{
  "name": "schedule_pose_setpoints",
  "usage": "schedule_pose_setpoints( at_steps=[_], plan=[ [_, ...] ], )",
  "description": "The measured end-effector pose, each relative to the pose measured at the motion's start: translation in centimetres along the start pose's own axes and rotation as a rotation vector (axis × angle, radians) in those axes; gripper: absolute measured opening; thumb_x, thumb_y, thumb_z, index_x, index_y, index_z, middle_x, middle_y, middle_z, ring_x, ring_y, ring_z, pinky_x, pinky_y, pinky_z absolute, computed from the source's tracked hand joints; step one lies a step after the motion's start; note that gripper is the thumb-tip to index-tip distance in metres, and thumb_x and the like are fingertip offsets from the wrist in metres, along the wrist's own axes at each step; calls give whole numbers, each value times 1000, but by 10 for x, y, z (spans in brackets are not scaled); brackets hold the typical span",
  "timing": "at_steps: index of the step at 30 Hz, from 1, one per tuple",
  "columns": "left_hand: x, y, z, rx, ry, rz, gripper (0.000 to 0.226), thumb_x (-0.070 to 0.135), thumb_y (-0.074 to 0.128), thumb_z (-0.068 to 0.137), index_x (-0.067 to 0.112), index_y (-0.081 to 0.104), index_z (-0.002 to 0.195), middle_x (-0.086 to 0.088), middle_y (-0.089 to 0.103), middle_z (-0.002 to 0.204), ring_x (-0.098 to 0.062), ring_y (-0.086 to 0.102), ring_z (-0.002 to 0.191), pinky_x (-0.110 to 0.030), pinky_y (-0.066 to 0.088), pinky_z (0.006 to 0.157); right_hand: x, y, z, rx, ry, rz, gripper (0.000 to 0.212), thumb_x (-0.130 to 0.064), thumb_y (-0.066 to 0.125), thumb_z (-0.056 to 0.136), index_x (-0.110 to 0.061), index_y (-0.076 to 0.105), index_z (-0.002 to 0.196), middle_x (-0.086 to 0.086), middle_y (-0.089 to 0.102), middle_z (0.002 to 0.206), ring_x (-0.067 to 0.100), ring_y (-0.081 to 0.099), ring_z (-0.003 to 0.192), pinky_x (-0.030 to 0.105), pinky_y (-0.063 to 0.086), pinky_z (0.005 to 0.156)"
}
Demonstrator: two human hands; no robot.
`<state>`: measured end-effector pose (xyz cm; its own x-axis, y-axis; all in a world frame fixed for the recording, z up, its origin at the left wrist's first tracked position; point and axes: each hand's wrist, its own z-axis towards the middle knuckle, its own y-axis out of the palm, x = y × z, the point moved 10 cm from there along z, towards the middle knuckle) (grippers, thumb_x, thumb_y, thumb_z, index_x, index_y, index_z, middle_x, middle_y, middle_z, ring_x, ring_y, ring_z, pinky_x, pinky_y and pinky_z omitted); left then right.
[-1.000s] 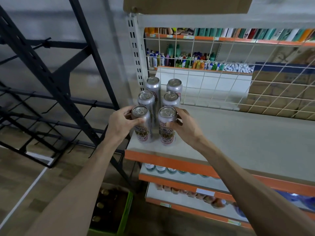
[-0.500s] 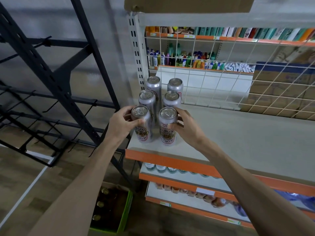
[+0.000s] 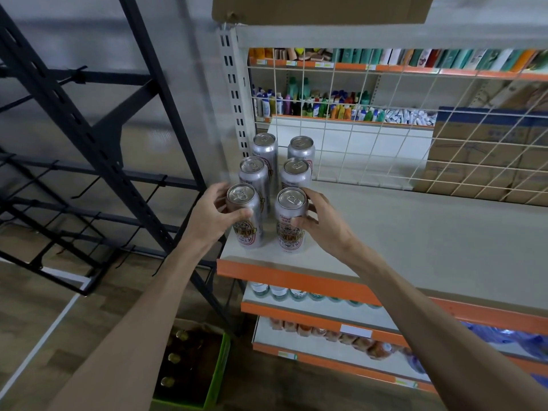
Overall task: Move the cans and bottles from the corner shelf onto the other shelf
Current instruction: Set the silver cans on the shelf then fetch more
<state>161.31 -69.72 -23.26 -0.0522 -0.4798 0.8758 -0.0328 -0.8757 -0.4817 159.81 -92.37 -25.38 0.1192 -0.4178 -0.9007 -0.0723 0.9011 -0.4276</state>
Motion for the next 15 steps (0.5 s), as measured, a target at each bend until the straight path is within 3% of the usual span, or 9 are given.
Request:
schedule_pose_setpoints(
  at_steps=[2, 4, 8, 10, 12, 15],
  plan=[
    [2, -4, -2, 34, -15, -7, 91, 42, 88, 69, 14, 45, 144, 0, 54, 142, -13, 53, 127, -33, 44, 109, 6, -2, -5, -8, 37, 74, 73, -11, 72, 86, -15, 32, 147, -5, 44, 138, 12, 44, 129, 34, 41, 107],
    [18, -13, -5, 132, 17, -21, 73, 41, 85, 74, 17, 54, 135, 3, 59, 135, -11, 56, 123, -36, 46, 109, 11, -11, -10, 35, 77, 71, 73, -17, 71, 88, -13, 30, 148, -5, 41, 140, 7, 40, 127, 32, 37, 107],
    [94, -7, -10, 287, 195, 21, 31, 29, 73, 90, 15, 67, 117, 5, 70, 110, -5, 66, 100, -22, 53, 93, 14, -57, -21, 217, 134, -25, 53, -17, 67, 91, -8, 44, 138, 9, 51, 135, 17, 53, 118, 37, 46, 102],
    [137, 23, -6, 226, 281, 18, 25, 24, 72, 91, 15, 69, 114, 5, 72, 105, -6, 68, 95, -20, 54, 88, 17, -87, -30, 248, 180, -97, 45, -19, 65, 93, -7, 51, 134, 10, 56, 131, 20, 57, 115, 29, 45, 95],
    [171, 72, 4, 119, 331, 50, 22, 22, 72, 91, 16, 71, 113, 6, 72, 101, -5, 68, 93, -19, 54, 85, 27, -126, -43, 276, 231, -159, 39, -19, 64, 94, -6, 56, 130, 11, 60, 127, 23, 60, 113, 32, 47, 93],
    [208, 164, 15, -34, 348, 123, 22, 20, 75, 88, 14, 74, 109, 1, 75, 99, -10, 70, 92, -29, 56, 90, 50, -201, -75, 377, 312, -185, 33, -18, 63, 94, -5, 60, 124, 8, 66, 117, 24, 64, 103, 33, 50, 85]
  ],
)
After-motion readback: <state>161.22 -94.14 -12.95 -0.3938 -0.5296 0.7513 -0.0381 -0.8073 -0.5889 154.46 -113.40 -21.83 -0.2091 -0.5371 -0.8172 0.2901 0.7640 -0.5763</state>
